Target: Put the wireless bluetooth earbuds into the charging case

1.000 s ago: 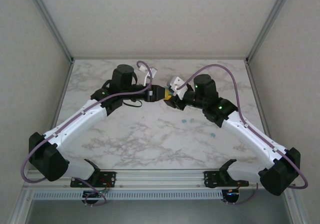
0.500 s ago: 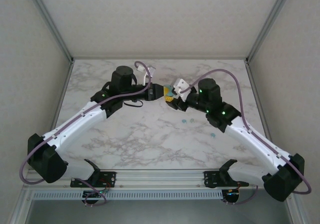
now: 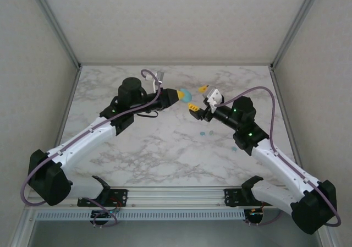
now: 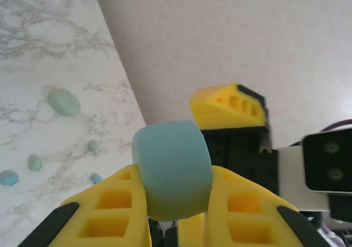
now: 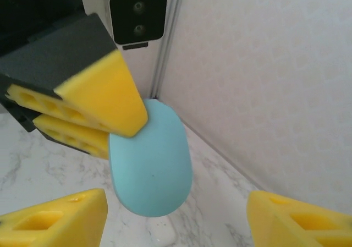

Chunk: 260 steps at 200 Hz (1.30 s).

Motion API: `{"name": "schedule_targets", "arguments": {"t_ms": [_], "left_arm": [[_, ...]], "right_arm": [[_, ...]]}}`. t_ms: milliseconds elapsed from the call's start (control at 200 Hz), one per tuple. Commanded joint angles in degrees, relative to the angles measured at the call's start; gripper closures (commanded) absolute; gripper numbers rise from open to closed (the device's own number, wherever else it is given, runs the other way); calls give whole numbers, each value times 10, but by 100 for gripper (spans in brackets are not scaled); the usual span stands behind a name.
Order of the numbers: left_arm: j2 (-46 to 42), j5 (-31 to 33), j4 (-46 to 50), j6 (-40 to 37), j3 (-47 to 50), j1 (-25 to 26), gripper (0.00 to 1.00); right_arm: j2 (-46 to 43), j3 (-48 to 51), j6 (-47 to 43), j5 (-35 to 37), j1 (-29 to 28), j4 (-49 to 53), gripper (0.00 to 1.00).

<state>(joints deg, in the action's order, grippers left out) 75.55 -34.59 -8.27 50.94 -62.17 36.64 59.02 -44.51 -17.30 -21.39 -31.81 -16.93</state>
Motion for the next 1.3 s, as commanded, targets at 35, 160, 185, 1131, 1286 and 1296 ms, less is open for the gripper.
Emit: {"name": "schedule_targets", "arguments": {"t_ms": [35,160,185,1131,1286,1296], "left_arm": [[-26,-28,-55,33,0,-3,88],[-32,-38,-49,29,-3,-3,88],[-33,-41,-48,27,-3,-2,88],[-29,-27,-18,5,-5,-3,87],[-25,-34,-19,7,-8,-3,86],[-25,-34,-19,7,-8,-3,86]], "right_arm": [[36,-34,3,-76,13,-14,33],[60,-45,4,-109,27,-17,35],[63,-49,4,-118,29,-18,35],[47,-53,54,-155,34,-105,42],[53,-69,42,-169,33,-61,43],[53,-70,41,-170,33,-59,43]]}}
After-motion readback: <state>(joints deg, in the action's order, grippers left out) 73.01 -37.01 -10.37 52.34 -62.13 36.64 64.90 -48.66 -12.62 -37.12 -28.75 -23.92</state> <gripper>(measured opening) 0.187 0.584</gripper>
